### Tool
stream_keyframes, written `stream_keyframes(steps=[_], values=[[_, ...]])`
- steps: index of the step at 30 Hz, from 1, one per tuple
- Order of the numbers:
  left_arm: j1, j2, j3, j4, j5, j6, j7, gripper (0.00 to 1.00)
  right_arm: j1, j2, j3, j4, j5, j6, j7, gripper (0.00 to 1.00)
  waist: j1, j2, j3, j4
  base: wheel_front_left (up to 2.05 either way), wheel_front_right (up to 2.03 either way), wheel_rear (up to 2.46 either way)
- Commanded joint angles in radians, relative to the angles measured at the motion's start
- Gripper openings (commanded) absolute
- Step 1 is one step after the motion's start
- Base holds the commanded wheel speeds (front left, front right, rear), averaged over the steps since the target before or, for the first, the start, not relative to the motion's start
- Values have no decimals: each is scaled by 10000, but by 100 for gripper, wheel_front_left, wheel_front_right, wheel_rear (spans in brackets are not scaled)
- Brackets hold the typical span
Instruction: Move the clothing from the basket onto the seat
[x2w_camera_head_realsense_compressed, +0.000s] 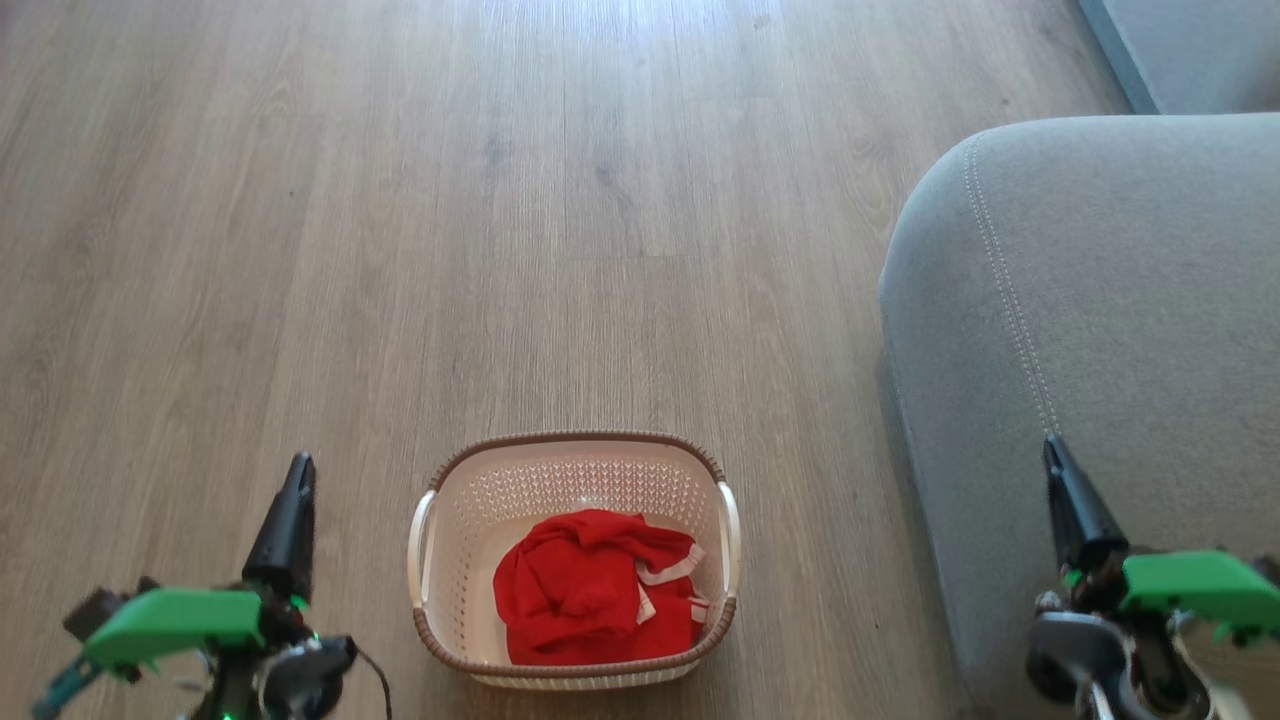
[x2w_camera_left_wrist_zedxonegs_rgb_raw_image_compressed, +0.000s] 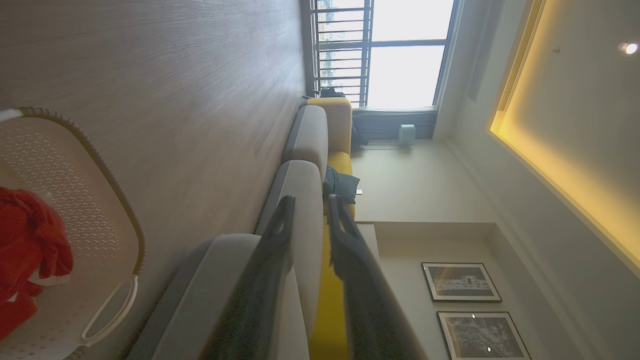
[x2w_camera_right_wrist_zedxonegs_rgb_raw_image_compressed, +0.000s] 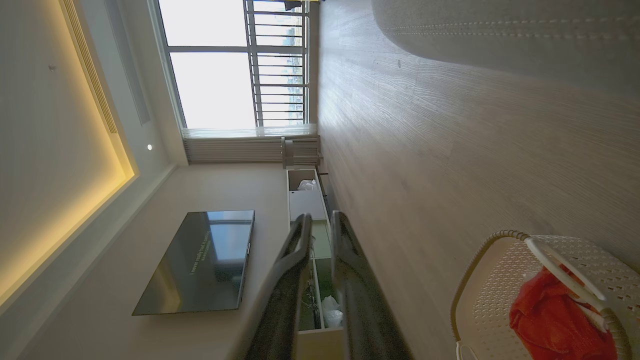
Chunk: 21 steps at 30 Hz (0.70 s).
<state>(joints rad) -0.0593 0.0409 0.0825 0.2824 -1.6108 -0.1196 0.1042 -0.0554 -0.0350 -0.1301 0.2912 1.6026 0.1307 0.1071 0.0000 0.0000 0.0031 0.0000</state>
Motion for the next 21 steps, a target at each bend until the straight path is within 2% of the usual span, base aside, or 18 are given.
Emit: stream_keyframes(steps=[1,3,21], values=[[43,-10,-10,106,1,0,-5,100,48,8,14,105,-1,-2,-4,100,0,0,1,0,0,0,0],[261,-44,-27,418,1,0,-6,100,258,23,53,434,-2,-2,-5,100,0,0,2,-1,0,0,0],[85,-24,282,119,520,-16,-531,100,36,-3,25,150,-755,-2,-535,100,0,0,31,-5,0,0,0]])
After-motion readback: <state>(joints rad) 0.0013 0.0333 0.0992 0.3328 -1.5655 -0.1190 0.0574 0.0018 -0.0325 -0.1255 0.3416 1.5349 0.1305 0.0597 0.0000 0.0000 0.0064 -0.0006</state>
